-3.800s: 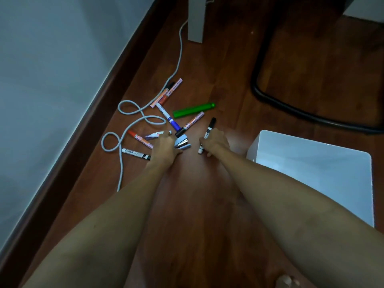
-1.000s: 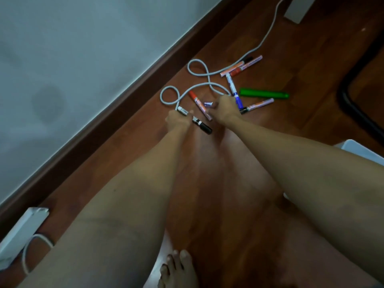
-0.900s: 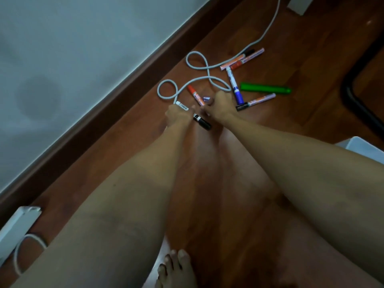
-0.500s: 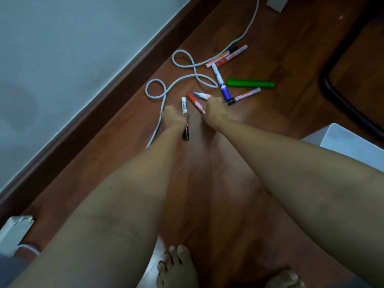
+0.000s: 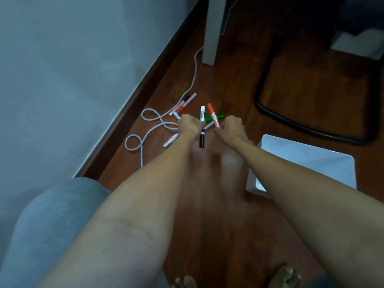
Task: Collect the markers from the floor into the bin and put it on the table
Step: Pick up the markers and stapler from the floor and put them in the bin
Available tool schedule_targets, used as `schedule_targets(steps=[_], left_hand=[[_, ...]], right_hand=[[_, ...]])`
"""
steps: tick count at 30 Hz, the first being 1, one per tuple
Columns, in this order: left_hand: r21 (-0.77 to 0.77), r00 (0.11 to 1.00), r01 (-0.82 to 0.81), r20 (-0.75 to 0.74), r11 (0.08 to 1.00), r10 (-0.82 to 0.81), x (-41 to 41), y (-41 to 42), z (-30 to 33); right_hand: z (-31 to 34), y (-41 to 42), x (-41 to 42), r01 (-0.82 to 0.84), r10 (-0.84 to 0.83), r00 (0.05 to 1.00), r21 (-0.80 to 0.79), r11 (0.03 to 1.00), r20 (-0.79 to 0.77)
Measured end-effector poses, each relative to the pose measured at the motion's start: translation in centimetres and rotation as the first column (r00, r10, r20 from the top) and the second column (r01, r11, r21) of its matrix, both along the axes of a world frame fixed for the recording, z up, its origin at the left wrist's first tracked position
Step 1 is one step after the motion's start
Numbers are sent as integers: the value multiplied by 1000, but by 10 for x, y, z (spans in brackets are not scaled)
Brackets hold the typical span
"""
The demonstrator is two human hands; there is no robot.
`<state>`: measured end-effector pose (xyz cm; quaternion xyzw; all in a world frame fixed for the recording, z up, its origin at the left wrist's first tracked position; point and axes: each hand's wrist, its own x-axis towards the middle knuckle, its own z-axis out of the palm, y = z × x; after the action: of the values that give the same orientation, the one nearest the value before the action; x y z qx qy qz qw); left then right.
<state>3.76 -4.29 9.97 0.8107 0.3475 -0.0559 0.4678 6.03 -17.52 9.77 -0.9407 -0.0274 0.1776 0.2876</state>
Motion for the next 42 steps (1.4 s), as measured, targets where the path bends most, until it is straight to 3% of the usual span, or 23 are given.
schedule_targets(steps=[11, 20, 27, 36, 42], left_hand=[[-133, 924, 378, 124, 916, -363, 43, -152, 39], [-184, 852, 521, 55, 834, -520, -1, -221, -2], [-178, 846, 525, 6, 832, -532, -8, -211, -4], [-84, 938, 324, 157, 942, -308, 17, -136, 27], [18, 974, 158, 159, 987, -159, 20, -45, 29]], right_hand=[[36, -166, -25, 432, -432, 902, -45, 901, 2], [1, -216, -84, 576, -580, 808, -66, 814, -101], [3, -209, -90, 534, -536, 844, -125, 836, 22], [34, -156, -25, 389, -397, 908, 89, 917, 133], [29, -73, 13, 218, -240, 964, 179, 959, 115]])
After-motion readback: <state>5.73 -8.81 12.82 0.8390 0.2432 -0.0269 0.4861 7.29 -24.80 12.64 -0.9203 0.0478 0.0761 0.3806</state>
